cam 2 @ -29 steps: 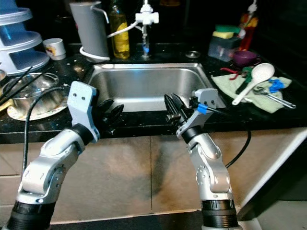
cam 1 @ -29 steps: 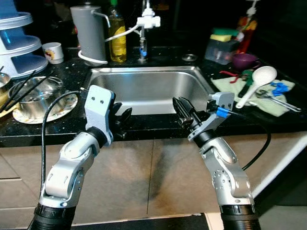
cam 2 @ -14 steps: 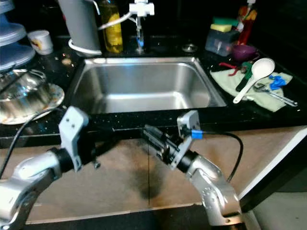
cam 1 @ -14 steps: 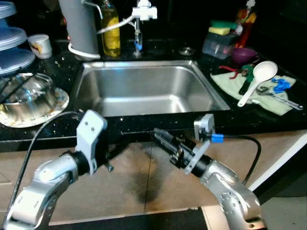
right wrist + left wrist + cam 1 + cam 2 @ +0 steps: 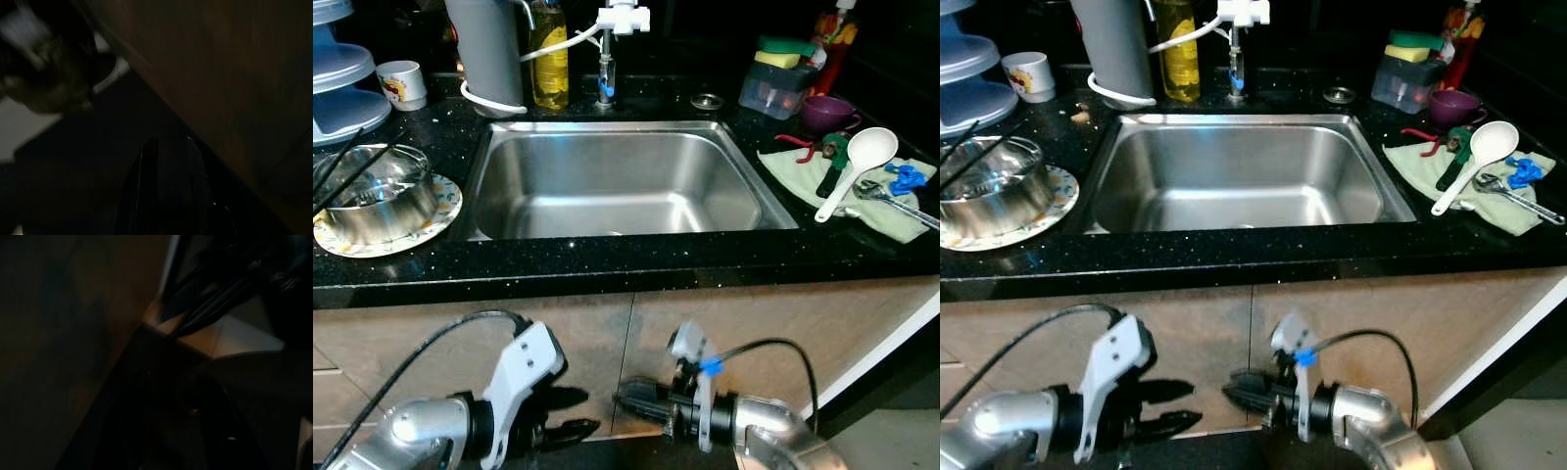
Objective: Kitchen organization
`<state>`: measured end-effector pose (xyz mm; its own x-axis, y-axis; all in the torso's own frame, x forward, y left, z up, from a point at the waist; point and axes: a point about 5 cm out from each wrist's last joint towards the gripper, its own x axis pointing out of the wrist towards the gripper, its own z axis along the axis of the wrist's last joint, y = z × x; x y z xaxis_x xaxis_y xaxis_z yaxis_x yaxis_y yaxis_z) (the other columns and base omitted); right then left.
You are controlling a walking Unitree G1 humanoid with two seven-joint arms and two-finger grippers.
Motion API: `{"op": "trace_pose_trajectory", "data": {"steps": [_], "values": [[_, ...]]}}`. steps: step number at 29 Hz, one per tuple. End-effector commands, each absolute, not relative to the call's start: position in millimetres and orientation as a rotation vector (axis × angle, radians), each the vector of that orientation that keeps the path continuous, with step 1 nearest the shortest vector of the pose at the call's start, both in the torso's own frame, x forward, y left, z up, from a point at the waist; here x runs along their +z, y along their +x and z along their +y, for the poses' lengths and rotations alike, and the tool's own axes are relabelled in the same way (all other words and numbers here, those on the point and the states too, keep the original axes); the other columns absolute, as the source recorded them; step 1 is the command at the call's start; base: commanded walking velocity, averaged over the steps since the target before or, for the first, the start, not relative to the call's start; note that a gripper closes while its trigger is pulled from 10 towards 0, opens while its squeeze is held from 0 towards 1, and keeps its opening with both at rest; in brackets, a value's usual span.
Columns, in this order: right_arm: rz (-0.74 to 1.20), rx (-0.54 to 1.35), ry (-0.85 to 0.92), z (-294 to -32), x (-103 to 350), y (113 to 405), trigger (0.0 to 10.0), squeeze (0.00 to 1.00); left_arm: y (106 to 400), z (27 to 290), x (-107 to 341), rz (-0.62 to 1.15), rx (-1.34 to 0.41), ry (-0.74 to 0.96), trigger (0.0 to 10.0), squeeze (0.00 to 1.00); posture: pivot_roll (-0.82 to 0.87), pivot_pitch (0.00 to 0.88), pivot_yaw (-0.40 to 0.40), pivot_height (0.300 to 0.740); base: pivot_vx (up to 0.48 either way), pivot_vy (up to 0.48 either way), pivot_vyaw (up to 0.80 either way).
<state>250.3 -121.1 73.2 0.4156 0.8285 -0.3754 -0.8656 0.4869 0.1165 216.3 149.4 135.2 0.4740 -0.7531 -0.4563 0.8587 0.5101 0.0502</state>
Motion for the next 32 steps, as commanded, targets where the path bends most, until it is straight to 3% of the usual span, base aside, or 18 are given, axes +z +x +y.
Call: {"op": "trace_pose_trajectory", "data": {"steps": [1, 2, 4, 5, 6, 8, 10, 17, 22, 32], "values": [[0.471, 1.004, -0.171, -127, 58, 251, 10.0, 0.00, 218, 153, 119, 0.470, -0.927, 0.336, 10.0, 0.00, -0.04, 0.130, -0.048, 0.740, 0.000, 0.000, 0.00], [0.471, 1.004, -0.171, -127, 58, 251, 10.0, 0.00, 218, 153, 119, 0.470, -0.927, 0.336, 10.0, 0.00, -0.04, 0.130, -0.048, 0.740, 0.000, 0.000, 0.00], [0.576, 0.726, -0.302, -149, 27, 262, 10.0, 0.00, 237, 169, 78, 0.559, -0.562, 0.440, 10.0, 0.00, -0.04, 0.129, -0.044, 0.740, 0.000, 0.000, 0.00], [0.576, 0.726, -0.302, -149, 27, 262, 10.0, 0.00, 237, 169, 78, 0.559, -0.562, 0.440, 10.0, 0.00, -0.04, 0.129, -0.044, 0.740, 0.000, 0.000, 0.00], [0.610, 0.617, -0.320, -156, 15, 263, 10.0, 0.00, 240, 174, 56, 0.603, -0.419, 0.422, 10.0, 0.00, -0.04, 0.126, -0.042, 0.740, 0.000, 0.000, 0.00], [0.610, 0.617, -0.320, -156, 15, 263, 10.0, 0.00, 240, 174, 56, 0.603, -0.419, 0.422, 10.0, 0.00, -0.04, 0.126, -0.042, 0.740, 0.000, 0.000, 0.00], [0.674, 0.508, -0.287, -159, -8, 256, 10.0, 0.00, 232, 178, 15, 0.673, -0.294, 0.400, 10.0, 0.00, -0.04, 0.122, -0.036, 0.740, 0.000, 0.000, 0.00], [0.801, 0.377, -0.144, -148, -49, 228, 10.0, 0.00, 209, 181, -43, 0.788, -0.196, 0.355, 10.0, 0.00, -0.04, 0.109, -0.031, 0.740, 0.000, 0.000, 0.00], [0.803, 0.271, -0.114, -143, -58, 222, 10.0, 0.00, 203, 188, -51, 0.789, -0.080, 0.294, 10.0, 0.00, -0.03, 0.104, -0.017, 0.740, 0.000, 0.000, 0.00], [0.790, 0.188, -0.038, -139, -65, 215, 10.0, 0.00, 207, 179, -58, 0.729, -0.116, 0.292, 10.0, 0.00, -0.03, 0.096, -0.031, 0.740, 0.000, 0.000, 0.00]]}}
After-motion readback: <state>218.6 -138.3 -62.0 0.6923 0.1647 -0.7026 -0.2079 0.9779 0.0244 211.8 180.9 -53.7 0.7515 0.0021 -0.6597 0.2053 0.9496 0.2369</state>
